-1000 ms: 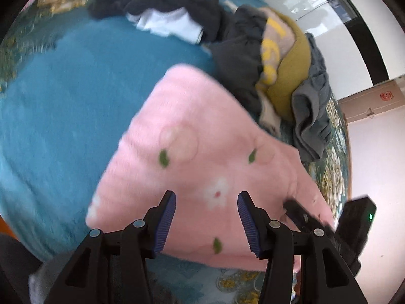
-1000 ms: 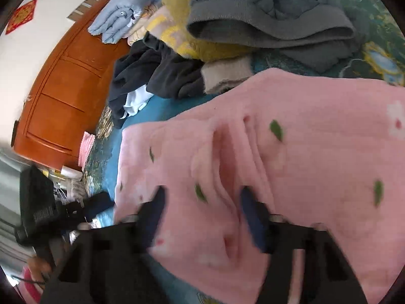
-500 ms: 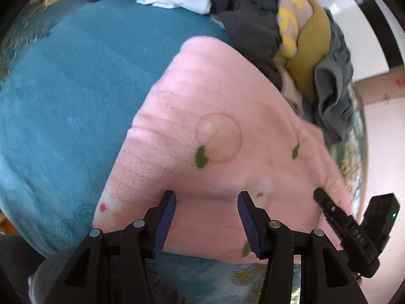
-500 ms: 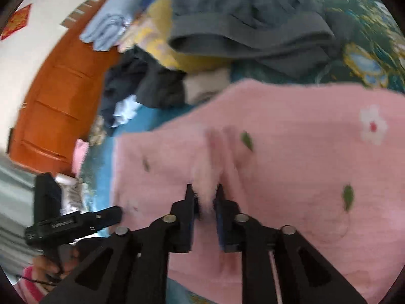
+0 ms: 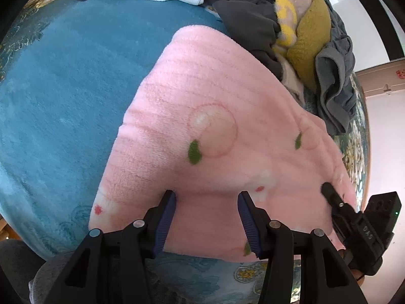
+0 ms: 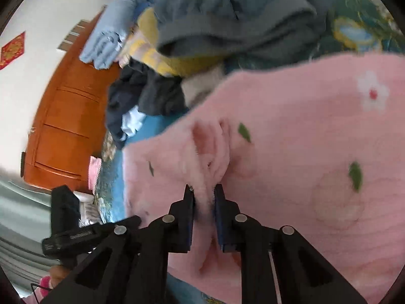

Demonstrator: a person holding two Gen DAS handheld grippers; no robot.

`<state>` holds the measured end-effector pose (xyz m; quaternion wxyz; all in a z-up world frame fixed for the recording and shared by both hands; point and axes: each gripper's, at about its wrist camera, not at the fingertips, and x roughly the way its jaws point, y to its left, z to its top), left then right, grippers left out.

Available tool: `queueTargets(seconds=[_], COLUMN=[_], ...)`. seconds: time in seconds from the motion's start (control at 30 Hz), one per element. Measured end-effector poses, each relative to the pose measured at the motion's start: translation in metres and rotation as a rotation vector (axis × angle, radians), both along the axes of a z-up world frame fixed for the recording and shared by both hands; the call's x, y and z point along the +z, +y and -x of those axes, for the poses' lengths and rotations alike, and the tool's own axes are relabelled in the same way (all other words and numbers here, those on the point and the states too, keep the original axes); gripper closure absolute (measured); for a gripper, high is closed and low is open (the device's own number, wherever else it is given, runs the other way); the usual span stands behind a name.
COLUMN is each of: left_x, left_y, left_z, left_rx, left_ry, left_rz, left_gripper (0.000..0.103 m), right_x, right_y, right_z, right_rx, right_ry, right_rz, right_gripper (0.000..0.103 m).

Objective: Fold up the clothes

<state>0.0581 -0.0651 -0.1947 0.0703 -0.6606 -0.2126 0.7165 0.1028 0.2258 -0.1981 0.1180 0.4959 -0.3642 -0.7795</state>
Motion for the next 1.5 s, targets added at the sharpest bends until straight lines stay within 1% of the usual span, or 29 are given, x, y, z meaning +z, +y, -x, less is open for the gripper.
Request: queueTargets(seconds=[0.13, 0.17, 0.2, 0.23, 0.27, 0.33, 0.37, 0.4, 0.43, 0.47, 0.57, 0.63, 0.7, 0.77, 0.83, 0.9, 0.97, 1.0, 1.03, 1.1, 1.13, 1.2, 1.23, 1.27, 1.33, 1.37, 1.43, 1.47, 1.5], left_x=[-0.002, -0.002, -0.002, -0.002, -0.001, 0.0, 0.001, 0.001, 0.002, 0.001, 0.0, -0.001, -0.002, -0.001, 0.0, 0.001, 0.001, 0.001, 0.0, 0.0, -0.001, -0.001, -0.001, -0.001, -0.003, -0.005, -0.007, -0.007, -0.008], left_y=[0.006, 0.007, 0.008, 0.009, 0.009, 0.009, 0.009, 0.008, 0.007, 0.005, 0.002, 0.002, 0.003, 0.004, 0.005, 0.003, 0.0, -0.001, -0.002, -0.003, -0.003, -0.002, -0.001, -0.001, 0.001, 0.001, 0.004, 0.005, 0.007], left_z=[0.002, 0.002, 0.002, 0.002, 0.002, 0.002, 0.002, 0.001, 0.001, 0.001, 0.001, 0.001, 0.002, 0.001, 0.001, -0.001, -0.002, -0.002, -0.002, -0.002, -0.001, 0.0, 0.0, 0.0, 0.002, 0.003, 0.004, 0.005, 0.006], left_rx=[-0.027, -0.037, -0.043, -0.049, -0.054, -0.061, -0.062, -0.062, -0.06, -0.053, -0.035, -0.03, -0.033, -0.041, -0.05, -0.049, -0.037, -0.031, -0.026, -0.024, -0.024, -0.031, -0.035, -0.038, -0.04, -0.039, -0.043, -0.048, -0.053], left_ry=[-0.011, -0.01, -0.009, -0.008, -0.006, 0.0, 0.004, 0.009, 0.011, 0.009, -0.001, -0.004, -0.007, -0.008, -0.006, -0.002, 0.0, -0.002, -0.003, -0.006, -0.008, -0.007, -0.006, -0.005, -0.011, -0.015, -0.019, -0.018, -0.017], left_rz=[0.028, 0.036, 0.042, 0.046, 0.049, 0.047, 0.039, 0.029, 0.02, 0.012, -0.006, -0.02, -0.019, -0.009, 0.001, 0.001, -0.005, -0.009, -0.013, -0.014, -0.014, -0.015, -0.016, -0.017, -0.015, -0.014, -0.011, -0.007, -0.003], left_gripper=[0.048, 0.048, 0.048, 0.048, 0.048, 0.048, 0.048, 0.048, 0.048, 0.048, 0.048, 0.048, 0.048, 0.048, 0.048, 0.048, 0.048, 0.048, 0.048, 0.048, 0.048, 0.048, 0.048, 0.048, 0.048, 0.048, 0.048, 0.047, 0.045], right_x=[-0.017, -0.017, -0.011, -0.003, 0.006, 0.024, 0.035, 0.046, 0.056, 0.066, 0.073, 0.064, 0.045, 0.031, 0.019, 0.014, 0.013, 0.013, 0.014, 0.021, 0.032, 0.064, 0.079, 0.085, 0.079, 0.066, 0.026, 0.009, -0.002], right_y=[0.004, 0.004, 0.008, 0.014, 0.019, 0.036, 0.049, 0.065, 0.081, 0.102, 0.158, 0.184, 0.203, 0.211, 0.216, 0.221, 0.227, 0.23, 0.234, 0.241, 0.242, 0.243, 0.243, 0.244, 0.246, 0.247, 0.252, 0.253, 0.253], right_z=[0.001, -0.001, -0.006, -0.011, -0.017, -0.032, -0.044, -0.059, -0.076, -0.099, -0.169, -0.206, -0.238, -0.249, -0.247, -0.238, -0.228, -0.223, -0.218, -0.206, -0.201, -0.192, -0.191, -0.192, -0.195, -0.196, -0.199, -0.203, -0.207], right_rx=[0.012, 0.011, 0.002, -0.007, -0.017, -0.045, -0.07, -0.099, -0.133, -0.183, -0.378, -0.496, -0.631, -0.705, -0.75, -0.784, -0.827, -0.847, -0.855, -0.853, -0.827, -0.755, -0.713, -0.693, -0.69, -0.705, -0.761, -0.791, -0.816], right_ry=[-0.068, -0.062, -0.045, -0.025, -0.004, 0.038, 0.06, 0.082, 0.103, 0.118, 0.067, 0.016, -0.045, -0.057, -0.049, -0.038, -0.033, -0.044, -0.054, -0.044, 0.022, 0.2, 0.306, 0.361, 0.375, 0.326, 0.153, 0.091, 0.063], right_rz=[-0.004, -0.001, -0.001, -0.002, -0.004, -0.008, -0.011, -0.015, -0.02, -0.03, -0.068, -0.071, -0.018, 0.056, 0.128, 0.166, 0.174, 0.184, 0.205, 0.251, 0.264, 0.28, 0.284, 0.282, 0.274, 0.267, 0.262, 0.28, 0.289], right_gripper=[0.087, 0.084, 0.08, 0.078, 0.075, 0.06, 0.057, 0.05, 0.044, 0.043, 0.042, 0.042, 0.041, 0.041, 0.041, 0.041, 0.042, 0.056, 0.08, 0.084, 0.086, 0.087, 0.087, 0.087, 0.087, 0.087, 0.087, 0.087, 0.086])
